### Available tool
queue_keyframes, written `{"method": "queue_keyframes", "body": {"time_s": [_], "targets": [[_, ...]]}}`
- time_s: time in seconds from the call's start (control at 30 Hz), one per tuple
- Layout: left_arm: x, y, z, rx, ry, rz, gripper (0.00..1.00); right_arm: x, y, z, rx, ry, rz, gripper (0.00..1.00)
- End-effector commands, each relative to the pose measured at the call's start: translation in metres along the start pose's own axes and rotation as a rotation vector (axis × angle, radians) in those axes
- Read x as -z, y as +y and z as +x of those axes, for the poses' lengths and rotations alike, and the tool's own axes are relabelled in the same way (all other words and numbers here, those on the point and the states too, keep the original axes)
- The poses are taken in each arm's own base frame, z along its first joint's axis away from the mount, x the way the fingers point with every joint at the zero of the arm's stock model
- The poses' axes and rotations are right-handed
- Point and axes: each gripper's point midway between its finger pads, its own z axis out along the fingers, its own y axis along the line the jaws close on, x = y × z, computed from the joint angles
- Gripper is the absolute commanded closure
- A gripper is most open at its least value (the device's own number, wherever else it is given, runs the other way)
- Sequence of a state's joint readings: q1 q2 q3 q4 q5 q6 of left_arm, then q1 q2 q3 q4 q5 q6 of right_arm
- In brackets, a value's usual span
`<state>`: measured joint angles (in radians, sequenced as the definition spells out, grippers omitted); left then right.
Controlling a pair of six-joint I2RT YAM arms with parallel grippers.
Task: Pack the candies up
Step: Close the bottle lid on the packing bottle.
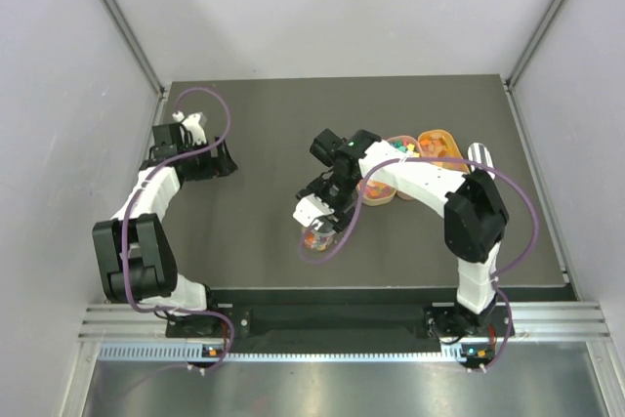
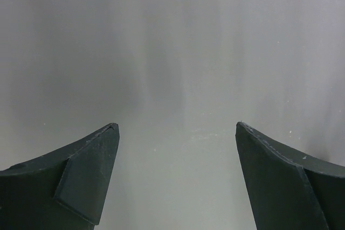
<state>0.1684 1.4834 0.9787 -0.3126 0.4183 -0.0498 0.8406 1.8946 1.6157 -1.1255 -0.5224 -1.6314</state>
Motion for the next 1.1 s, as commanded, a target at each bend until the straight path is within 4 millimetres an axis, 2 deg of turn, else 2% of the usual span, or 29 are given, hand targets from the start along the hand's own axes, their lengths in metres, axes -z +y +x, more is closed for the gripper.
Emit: {"method": "queue_keyframes", "body": {"time_s": [0.0, 0.77, 1.07], "targets": [[0.009, -0.003, -0.017, -0.057, -0.085, -0.011, 0.07, -0.003, 0.002, -0.019, 0.033, -0.047, -0.055, 0.31], [0.014, -0.003, -0.007, -0.051, -0.093, -0.014, 0.06, -0.033, -0.006, -0.023, 0.078, -0.062, -0.078, 0.28], [0.018, -0.008, -0.006, -0.050, -0.097, -0.001, 0.06, -0.037, -0.014, -0.022, 0.054, -0.059, -0.074, 0.28]]}}
